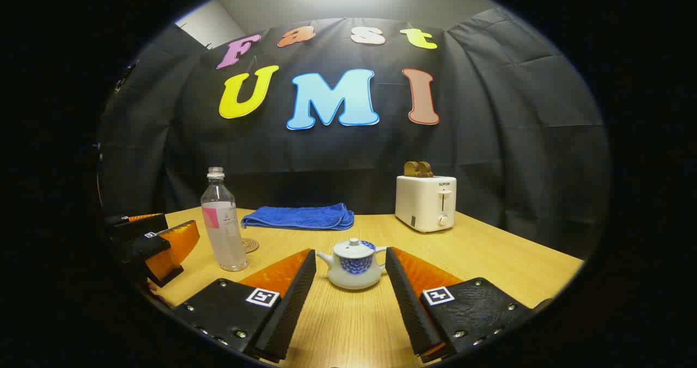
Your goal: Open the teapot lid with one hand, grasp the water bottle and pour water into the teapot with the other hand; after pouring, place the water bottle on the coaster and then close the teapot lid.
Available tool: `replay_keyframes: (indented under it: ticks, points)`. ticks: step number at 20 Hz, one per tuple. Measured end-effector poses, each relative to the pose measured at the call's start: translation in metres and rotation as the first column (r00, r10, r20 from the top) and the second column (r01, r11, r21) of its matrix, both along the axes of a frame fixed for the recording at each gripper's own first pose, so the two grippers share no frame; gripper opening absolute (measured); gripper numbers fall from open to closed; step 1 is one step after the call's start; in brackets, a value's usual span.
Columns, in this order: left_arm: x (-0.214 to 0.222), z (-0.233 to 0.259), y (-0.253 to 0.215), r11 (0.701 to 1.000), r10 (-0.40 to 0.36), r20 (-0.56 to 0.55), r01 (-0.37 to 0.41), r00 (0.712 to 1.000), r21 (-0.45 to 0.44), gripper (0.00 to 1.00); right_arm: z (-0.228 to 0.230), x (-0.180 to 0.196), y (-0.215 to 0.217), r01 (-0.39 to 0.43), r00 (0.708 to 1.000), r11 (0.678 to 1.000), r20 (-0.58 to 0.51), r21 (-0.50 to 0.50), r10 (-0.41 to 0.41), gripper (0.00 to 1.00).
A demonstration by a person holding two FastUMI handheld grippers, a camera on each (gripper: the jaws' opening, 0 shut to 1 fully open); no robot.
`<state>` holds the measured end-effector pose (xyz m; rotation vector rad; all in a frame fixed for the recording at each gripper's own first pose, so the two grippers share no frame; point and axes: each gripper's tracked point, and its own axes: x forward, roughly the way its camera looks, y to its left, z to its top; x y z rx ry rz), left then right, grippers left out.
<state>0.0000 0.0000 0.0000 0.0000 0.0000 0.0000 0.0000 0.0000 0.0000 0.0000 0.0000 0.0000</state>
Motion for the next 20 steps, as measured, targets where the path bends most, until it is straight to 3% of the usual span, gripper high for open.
replay_keyframes:
  ticks: [3, 6, 20]
  points:
    - [-0.004, 0.011, 0.004, 1.0, 0.016, 0.036, -0.016, 0.999, -0.006, 1.0, 0.001, 0.001, 0.001, -0.004, 1.0, 1.0, 0.002, 0.007, 0.004, 0.85]
    - [-0.002, -0.005, -0.001, 1.0, 0.0, -0.018, 0.0, 1.0, 0.003, 1.0, 0.001, 0.001, 0.001, -0.003, 1.0, 1.0, 0.004, 0.004, 0.002, 0.84]
    - [0.0, -0.001, 0.001, 1.0, 0.013, -0.008, -0.013, 1.0, -0.001, 1.0, 0.0, 0.015, -0.006, 0.02, 1.0, 1.0, 0.0, 0.001, -0.02, 0.88]
